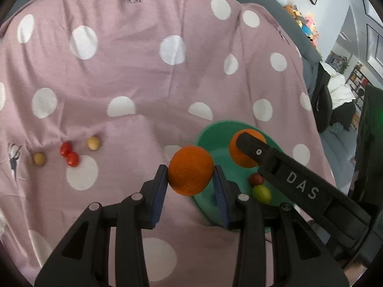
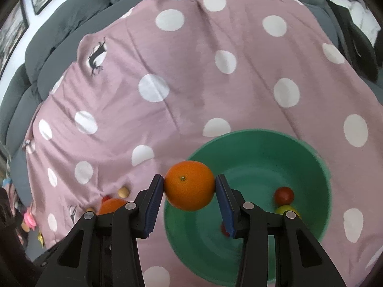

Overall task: Organize fruits
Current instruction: 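Carry both held oranges over the green bowl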

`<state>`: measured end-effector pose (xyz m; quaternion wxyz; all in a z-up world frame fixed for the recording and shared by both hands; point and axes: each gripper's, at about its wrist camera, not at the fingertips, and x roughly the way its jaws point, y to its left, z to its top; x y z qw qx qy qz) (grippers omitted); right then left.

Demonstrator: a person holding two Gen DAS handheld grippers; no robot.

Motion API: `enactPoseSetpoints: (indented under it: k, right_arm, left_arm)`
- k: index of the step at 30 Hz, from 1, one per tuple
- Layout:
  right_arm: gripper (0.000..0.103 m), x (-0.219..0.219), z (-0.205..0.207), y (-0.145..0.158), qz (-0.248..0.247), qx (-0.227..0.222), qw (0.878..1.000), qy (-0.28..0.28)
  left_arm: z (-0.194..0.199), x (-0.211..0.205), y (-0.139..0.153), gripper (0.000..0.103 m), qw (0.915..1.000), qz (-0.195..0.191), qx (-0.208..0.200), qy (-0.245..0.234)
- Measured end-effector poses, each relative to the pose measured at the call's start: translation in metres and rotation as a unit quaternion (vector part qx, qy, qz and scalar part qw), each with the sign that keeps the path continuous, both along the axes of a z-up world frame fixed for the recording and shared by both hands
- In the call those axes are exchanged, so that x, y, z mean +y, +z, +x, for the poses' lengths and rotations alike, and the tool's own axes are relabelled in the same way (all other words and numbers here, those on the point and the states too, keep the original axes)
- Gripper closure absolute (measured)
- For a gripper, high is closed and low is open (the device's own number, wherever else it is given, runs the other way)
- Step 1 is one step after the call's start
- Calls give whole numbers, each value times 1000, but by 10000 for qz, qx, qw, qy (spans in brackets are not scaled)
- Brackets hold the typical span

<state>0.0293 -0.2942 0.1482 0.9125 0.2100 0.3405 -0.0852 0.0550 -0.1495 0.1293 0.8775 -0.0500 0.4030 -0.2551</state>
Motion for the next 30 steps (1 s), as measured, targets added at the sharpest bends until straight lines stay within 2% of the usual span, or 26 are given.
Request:
enactPoseSetpoints:
  k: [6, 12, 30]
  right_arm:
    - [58, -17, -4, -4, 26, 90, 9995, -309]
    - [58, -30, -6, -8, 71, 183, 9986, -497]
    - [58, -50, -7, -22, 161, 441, 9964, -701]
  left_arm:
    - [3, -13, -10, 65, 9998, 122, 100, -87]
    - [3, -21, -14, 65, 9996, 72, 166, -211]
    - [-1, -52, -25, 65, 9979, 62, 234, -599]
